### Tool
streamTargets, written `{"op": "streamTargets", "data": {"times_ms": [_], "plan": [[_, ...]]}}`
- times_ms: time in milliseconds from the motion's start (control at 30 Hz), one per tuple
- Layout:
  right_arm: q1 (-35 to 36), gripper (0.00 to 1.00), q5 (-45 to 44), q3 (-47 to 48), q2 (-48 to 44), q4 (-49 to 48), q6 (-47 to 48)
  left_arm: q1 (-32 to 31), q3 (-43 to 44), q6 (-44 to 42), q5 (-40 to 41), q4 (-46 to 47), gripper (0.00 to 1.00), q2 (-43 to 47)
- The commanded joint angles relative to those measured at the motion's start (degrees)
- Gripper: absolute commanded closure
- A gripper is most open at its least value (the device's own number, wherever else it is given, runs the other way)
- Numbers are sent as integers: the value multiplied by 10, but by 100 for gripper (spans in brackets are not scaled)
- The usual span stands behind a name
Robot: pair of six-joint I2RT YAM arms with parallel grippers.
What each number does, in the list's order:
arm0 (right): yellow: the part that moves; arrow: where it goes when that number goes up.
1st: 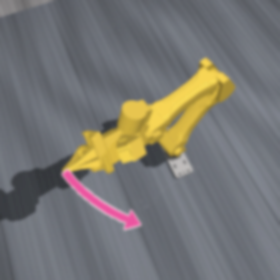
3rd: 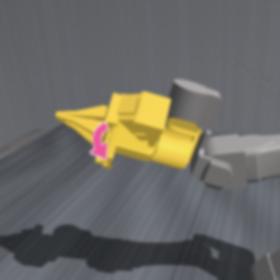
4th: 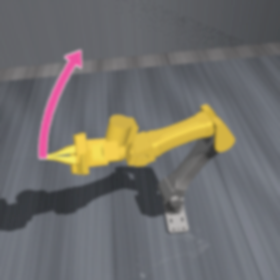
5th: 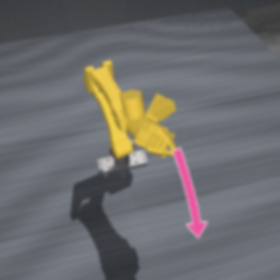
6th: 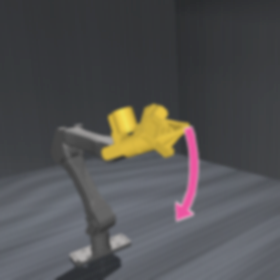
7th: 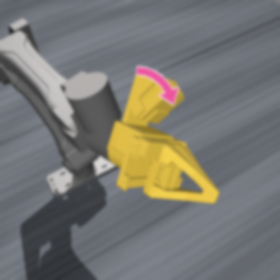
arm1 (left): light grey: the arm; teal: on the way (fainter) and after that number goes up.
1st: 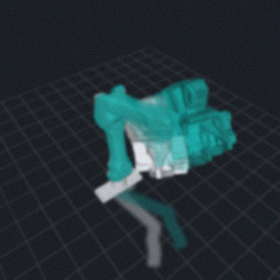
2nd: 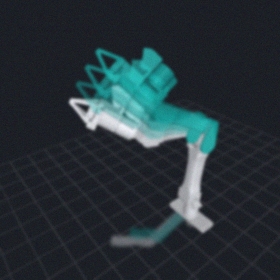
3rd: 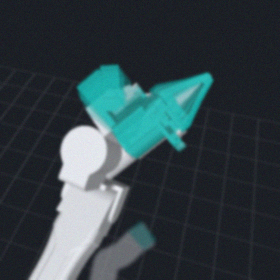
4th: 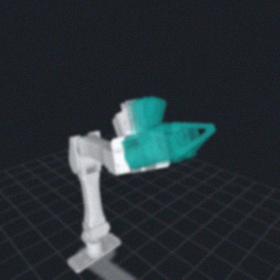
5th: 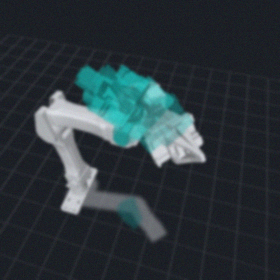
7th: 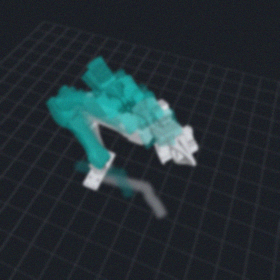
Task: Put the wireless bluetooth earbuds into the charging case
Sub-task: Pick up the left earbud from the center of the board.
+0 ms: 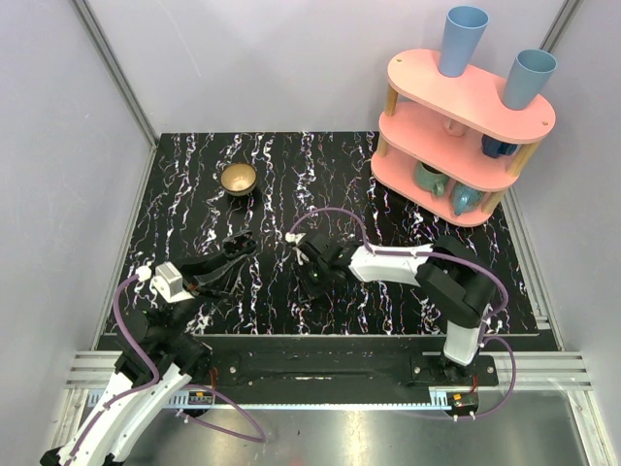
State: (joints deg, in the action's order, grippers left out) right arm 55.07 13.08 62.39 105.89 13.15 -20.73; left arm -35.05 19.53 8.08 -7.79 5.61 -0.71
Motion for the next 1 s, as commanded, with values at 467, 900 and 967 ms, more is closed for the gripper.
{"op": "streamTargets", "data": {"times_ms": [467, 900, 967], "plan": [[2, 92, -148, -91, -373, -116, -160, -2, 8, 12, 16, 48, 100, 41], [104, 94, -246, -43, -470, -269, -51, -2, 0, 33, 1, 111, 100, -15], [126, 94, -261, -35, -461, -303, -10, -2, -1, 38, -2, 117, 100, -20]]}}
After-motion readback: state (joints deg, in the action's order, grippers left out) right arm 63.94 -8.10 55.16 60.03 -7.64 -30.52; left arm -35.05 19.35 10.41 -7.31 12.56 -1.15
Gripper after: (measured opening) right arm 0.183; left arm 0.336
